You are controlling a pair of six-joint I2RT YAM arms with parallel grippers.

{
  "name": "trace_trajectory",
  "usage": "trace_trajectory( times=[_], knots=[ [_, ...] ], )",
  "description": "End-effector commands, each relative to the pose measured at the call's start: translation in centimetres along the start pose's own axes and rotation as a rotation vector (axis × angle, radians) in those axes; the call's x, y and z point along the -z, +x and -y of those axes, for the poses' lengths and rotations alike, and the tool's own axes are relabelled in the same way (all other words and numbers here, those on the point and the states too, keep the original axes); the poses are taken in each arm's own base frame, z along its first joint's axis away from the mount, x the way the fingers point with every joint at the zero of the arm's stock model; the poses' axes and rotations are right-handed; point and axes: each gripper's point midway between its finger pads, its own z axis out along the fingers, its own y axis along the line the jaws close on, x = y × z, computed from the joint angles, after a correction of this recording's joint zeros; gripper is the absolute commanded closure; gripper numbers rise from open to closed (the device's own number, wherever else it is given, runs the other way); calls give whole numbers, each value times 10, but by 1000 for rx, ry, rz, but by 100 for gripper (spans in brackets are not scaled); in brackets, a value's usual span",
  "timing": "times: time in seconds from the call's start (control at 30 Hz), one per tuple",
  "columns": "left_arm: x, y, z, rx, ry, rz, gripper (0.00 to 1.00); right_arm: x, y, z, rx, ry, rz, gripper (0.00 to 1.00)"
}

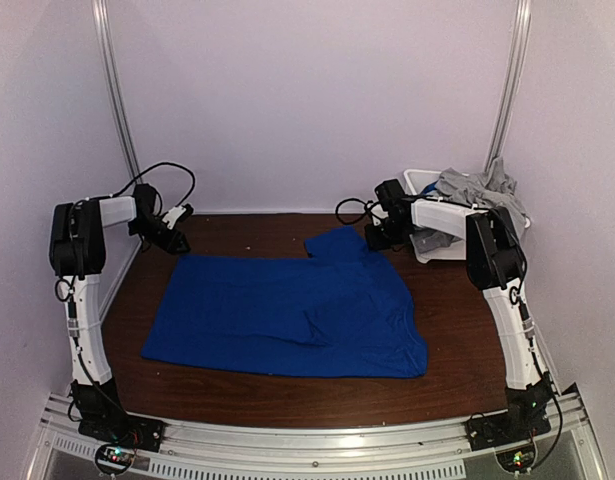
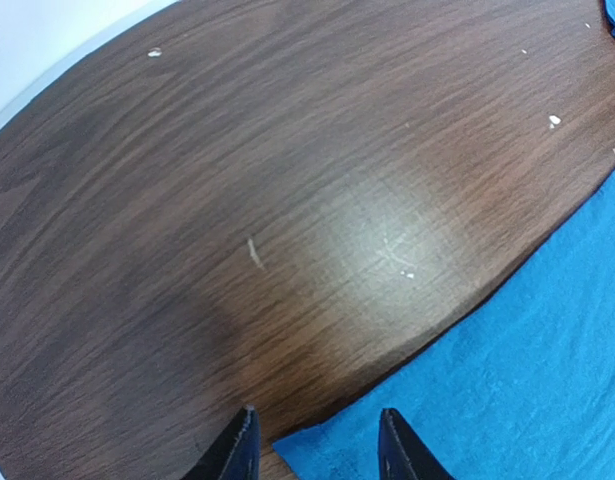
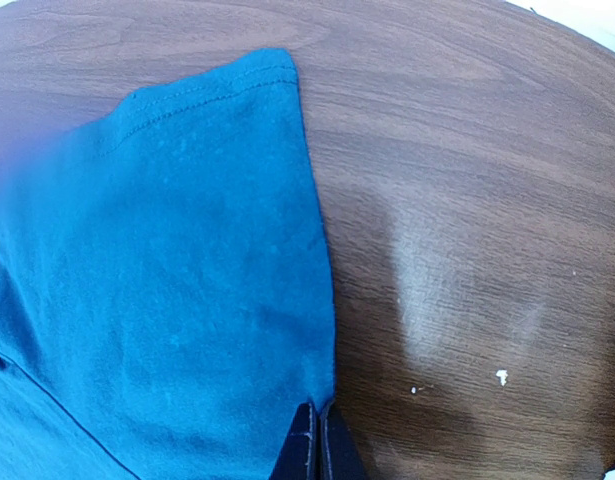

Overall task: Fold and stack the mixed laundry pile
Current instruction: Pick up the 1/3-folded T-shirt from the center of the board.

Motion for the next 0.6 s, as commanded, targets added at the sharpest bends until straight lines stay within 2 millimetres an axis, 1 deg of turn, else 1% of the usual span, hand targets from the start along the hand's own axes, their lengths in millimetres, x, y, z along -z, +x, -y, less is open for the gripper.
trace_trajectory(
  times=[0.0, 0.1, 0.17, 0.37, 0.57],
  knots=[
    [-1, -1, 4, -32, 42, 11, 58, -7, 8, 5, -2, 7, -24, 100],
    [-1, 1, 9, -40, 72, 10, 58, -8, 8, 5, -3, 6, -24, 100],
    [-1, 2, 9, -36, 72, 7, 58, -8, 9, 5, -5, 4, -25, 100],
    [-6, 16, 1, -31, 29, -56, 59, -8, 8, 4, -10, -2, -22, 100],
    [-5, 15, -10, -36, -26, -66, 58, -10, 9, 4, -9, -2, -24, 100]
  ],
)
